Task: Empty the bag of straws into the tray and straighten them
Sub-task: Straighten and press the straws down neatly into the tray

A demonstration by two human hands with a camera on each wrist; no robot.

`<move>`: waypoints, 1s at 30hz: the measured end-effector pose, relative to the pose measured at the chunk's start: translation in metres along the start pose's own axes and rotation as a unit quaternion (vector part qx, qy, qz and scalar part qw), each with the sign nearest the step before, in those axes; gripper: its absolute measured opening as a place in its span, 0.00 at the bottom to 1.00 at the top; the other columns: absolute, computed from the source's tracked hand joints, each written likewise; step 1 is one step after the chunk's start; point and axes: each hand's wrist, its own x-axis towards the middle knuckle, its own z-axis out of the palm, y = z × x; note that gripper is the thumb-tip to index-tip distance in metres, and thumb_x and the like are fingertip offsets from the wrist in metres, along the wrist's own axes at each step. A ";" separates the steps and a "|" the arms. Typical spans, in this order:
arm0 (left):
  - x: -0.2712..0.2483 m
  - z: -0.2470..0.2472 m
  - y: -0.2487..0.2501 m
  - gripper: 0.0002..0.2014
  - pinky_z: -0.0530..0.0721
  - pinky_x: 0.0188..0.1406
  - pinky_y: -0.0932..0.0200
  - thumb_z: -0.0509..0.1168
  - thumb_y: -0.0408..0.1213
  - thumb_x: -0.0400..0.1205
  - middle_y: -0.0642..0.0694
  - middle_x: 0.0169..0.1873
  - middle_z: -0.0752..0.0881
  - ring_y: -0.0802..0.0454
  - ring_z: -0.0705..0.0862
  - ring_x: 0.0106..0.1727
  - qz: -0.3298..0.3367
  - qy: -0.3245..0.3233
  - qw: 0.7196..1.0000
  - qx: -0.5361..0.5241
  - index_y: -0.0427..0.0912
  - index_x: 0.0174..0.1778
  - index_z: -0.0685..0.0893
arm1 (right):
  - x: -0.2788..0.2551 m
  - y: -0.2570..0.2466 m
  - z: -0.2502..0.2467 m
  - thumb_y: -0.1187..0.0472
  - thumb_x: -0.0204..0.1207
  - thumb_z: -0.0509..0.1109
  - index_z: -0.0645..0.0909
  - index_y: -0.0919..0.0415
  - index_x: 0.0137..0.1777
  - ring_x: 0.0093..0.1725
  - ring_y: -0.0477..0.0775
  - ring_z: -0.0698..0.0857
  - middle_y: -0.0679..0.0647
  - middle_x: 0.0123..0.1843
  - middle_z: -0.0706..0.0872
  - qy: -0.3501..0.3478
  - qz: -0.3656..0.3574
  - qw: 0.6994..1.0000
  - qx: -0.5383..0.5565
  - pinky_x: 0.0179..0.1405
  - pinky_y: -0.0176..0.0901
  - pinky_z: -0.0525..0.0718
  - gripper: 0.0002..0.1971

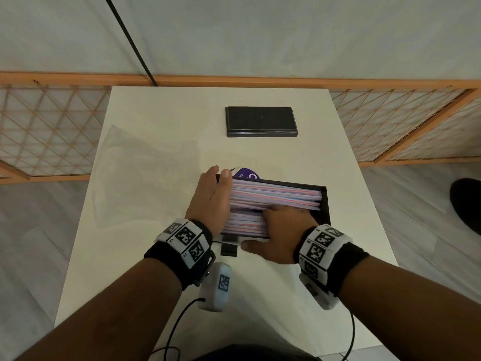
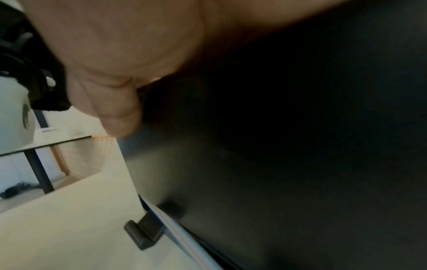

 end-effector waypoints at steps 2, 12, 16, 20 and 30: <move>0.000 0.001 0.000 0.40 0.74 0.70 0.47 0.40 0.66 0.81 0.38 0.71 0.76 0.39 0.77 0.69 0.003 0.000 1.000 0.004 0.37 0.76 0.67 | 0.003 -0.005 -0.001 0.20 0.62 0.60 0.79 0.48 0.55 0.53 0.55 0.85 0.47 0.51 0.83 -0.013 -0.019 0.999 0.029 0.54 0.51 0.86 0.36; 0.004 0.002 -0.002 0.27 0.67 0.66 0.60 0.45 0.55 0.91 0.46 0.77 0.73 0.48 0.75 0.73 -0.004 0.016 1.000 0.023 0.44 0.82 0.65 | 0.013 -0.006 -0.005 0.18 0.59 0.63 0.80 0.40 0.58 0.48 0.50 0.85 0.43 0.45 0.85 -0.058 -0.009 0.996 0.062 0.54 0.51 0.88 0.35; 0.005 0.002 -0.006 0.27 0.72 0.72 0.51 0.45 0.55 0.90 0.44 0.75 0.75 0.46 0.76 0.72 -0.005 0.019 1.000 0.020 0.44 0.80 0.67 | 0.007 -0.003 -0.002 0.13 0.56 0.55 0.75 0.44 0.49 0.45 0.52 0.85 0.43 0.39 0.82 -0.032 0.010 0.999 -0.005 0.51 0.50 0.88 0.38; 0.006 0.001 -0.007 0.26 0.72 0.76 0.46 0.46 0.55 0.91 0.44 0.74 0.76 0.45 0.76 0.73 -0.001 0.029 0.999 0.021 0.44 0.79 0.69 | 0.000 -0.001 -0.007 0.16 0.59 0.59 0.74 0.47 0.45 0.45 0.52 0.86 0.43 0.40 0.83 -0.015 0.000 1.000 0.019 0.47 0.48 0.88 0.34; 0.002 0.002 -0.005 0.25 0.75 0.73 0.45 0.46 0.55 0.90 0.43 0.72 0.78 0.44 0.78 0.71 -0.005 0.033 0.999 0.027 0.44 0.78 0.69 | -0.002 0.008 -0.005 0.14 0.56 0.59 0.70 0.46 0.51 0.45 0.49 0.84 0.44 0.45 0.83 -0.015 0.034 0.999 0.015 0.49 0.45 0.86 0.38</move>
